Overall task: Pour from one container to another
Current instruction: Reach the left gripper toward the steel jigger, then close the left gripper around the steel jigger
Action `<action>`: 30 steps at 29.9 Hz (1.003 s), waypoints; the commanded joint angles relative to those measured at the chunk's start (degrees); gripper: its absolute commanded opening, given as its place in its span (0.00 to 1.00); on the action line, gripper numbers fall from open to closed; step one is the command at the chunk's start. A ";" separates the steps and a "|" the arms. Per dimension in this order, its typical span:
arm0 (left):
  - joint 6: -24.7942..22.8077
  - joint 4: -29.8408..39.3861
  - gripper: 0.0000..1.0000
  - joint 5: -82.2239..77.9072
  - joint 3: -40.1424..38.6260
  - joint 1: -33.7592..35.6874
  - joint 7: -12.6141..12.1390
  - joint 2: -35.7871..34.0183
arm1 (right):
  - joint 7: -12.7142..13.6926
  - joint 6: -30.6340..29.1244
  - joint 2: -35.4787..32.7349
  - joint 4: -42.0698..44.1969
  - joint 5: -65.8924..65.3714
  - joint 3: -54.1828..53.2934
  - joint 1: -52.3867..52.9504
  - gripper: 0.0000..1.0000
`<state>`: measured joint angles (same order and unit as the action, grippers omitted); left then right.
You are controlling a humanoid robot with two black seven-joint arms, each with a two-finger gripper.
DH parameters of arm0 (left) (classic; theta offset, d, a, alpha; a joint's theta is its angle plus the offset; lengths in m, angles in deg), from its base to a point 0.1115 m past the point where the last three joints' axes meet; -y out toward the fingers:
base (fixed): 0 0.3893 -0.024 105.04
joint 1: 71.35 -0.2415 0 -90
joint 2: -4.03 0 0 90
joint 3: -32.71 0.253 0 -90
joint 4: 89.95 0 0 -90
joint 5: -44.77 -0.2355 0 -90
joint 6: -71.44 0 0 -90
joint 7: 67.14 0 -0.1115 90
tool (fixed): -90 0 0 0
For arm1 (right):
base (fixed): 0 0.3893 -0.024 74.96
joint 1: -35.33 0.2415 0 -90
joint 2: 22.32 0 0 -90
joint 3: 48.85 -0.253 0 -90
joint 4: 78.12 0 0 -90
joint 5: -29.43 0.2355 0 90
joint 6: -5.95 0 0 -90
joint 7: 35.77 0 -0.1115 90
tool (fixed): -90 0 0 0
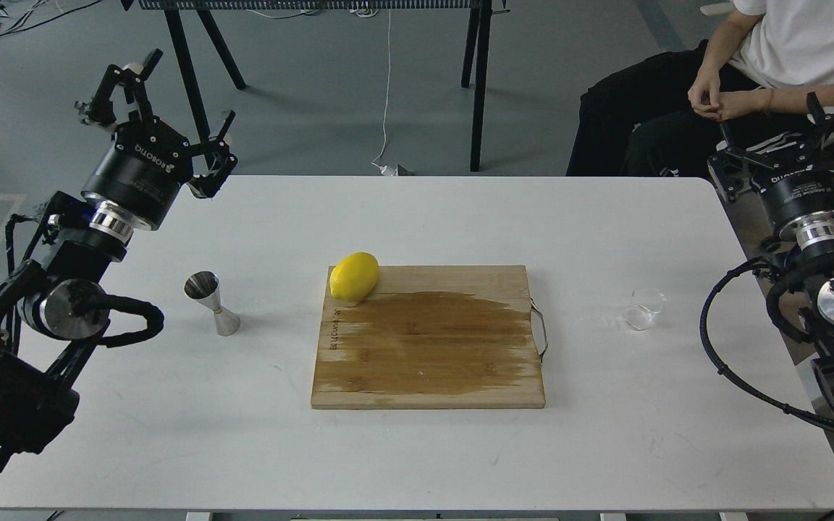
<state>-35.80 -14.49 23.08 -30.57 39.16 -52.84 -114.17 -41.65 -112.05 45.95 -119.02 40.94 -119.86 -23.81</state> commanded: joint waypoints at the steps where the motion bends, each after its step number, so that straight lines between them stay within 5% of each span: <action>1: 3.25 8.73 1.00 -12.28 0.35 -5.73 0.11 -5.98 | 0.00 0.00 -0.24 -0.06 0.01 -0.36 -0.54 1.00; 4: 5.89 14.36 1.00 -24.93 -0.26 -11.61 0.90 -9.76 | 0.00 0.00 -0.24 -0.06 0.01 -0.36 -0.98 1.00; 8: 6.07 17.62 1.00 -36.99 -3.86 -19.26 6.34 -11.00 | 0.00 0.00 -0.33 -0.06 0.01 -0.36 -1.07 1.00; 11: 6.86 18.94 0.99 -44.81 -4.48 -23.40 7.23 -11.27 | 0.00 0.00 -0.33 -0.06 0.01 -0.36 -1.07 1.00; 17: 19.23 16.93 0.96 -69.14 -3.51 -29.29 7.14 -10.74 | 0.00 0.00 -0.59 -0.06 0.01 -0.36 -1.16 1.00; 23: 33.47 2.63 0.93 -93.06 2.98 -28.25 6.62 -8.02 | 0.08 0.00 -0.68 -0.15 0.01 -0.10 -1.24 1.00; 30: 45.17 -19.26 0.90 -103.20 12.91 -17.80 6.79 -3.36 | 0.00 0.00 -0.68 -0.33 0.01 -0.01 -1.24 1.00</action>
<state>5.17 -25.51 -78.47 -21.70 17.38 -46.09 -118.85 -41.63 -112.05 45.27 -119.30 40.95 -119.81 -25.06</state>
